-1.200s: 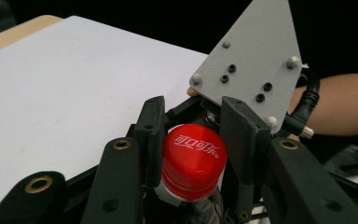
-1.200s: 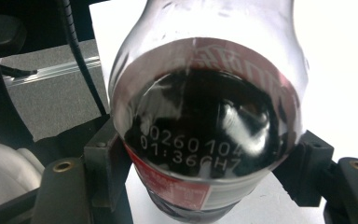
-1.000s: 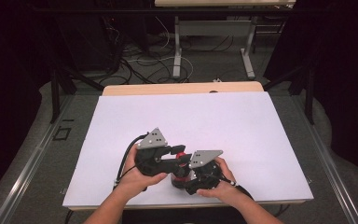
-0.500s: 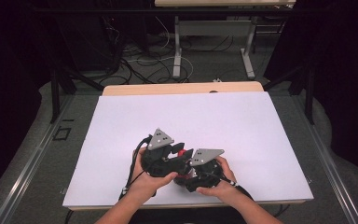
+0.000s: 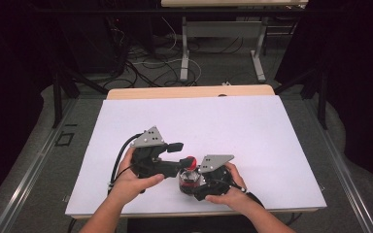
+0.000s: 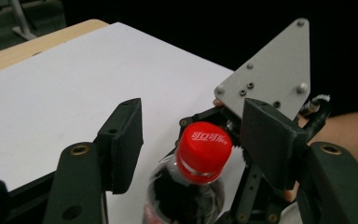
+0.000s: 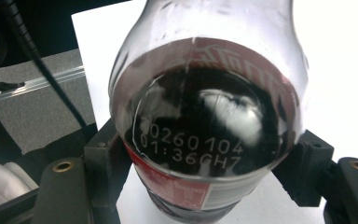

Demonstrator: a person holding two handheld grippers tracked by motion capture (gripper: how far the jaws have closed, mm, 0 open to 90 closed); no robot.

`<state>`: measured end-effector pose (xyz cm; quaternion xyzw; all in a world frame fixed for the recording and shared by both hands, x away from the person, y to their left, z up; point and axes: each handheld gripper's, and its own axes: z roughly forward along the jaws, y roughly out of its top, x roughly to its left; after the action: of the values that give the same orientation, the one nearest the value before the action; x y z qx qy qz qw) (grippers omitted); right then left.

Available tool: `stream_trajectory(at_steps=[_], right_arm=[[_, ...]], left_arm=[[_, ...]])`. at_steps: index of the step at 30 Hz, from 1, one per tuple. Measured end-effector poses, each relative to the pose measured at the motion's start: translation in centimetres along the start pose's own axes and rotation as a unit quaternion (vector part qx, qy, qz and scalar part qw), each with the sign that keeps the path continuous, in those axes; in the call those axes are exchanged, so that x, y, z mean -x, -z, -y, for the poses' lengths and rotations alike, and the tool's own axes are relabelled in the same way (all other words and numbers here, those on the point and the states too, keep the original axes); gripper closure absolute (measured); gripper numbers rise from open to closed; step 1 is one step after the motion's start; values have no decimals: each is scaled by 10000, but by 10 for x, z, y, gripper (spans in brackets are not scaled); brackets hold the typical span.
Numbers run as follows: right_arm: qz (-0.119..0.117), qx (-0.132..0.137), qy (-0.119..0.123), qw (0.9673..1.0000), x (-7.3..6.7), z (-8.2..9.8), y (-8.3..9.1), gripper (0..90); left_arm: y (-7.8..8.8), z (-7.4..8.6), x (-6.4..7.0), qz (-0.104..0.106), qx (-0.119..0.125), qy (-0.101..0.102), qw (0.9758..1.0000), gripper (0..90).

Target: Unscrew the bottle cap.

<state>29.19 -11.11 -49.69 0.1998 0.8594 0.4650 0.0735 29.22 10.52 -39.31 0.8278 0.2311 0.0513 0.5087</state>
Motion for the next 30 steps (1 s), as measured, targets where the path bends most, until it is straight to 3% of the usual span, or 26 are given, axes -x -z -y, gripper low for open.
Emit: stream_trajectory(at_steps=[6,9,15,23,26,30], right_arm=[[-102,-68,78,9999,-2,-1,-1,287],[-123,-6,82,9999,-4,0,-2,287],[-195,-11,164,9997,-6,-1,-2,287],[-190,-29,173,9997,-6,-1,-3,287],[-147,-20,192,9997,-6,-1,-3,287],[-137,-64,152,9998,-5,0,-3,288]], left_arm=[[-4,2,-1,546,-203,-293,9979,401],[-8,1,-2,638,-318,-283,9971,434],[-12,1,-4,629,-347,-271,9970,532],[-17,4,-4,679,-300,-177,9971,582],[-19,5,-2,610,-271,-166,9976,600],[-21,6,5,309,-197,-116,9993,609]])
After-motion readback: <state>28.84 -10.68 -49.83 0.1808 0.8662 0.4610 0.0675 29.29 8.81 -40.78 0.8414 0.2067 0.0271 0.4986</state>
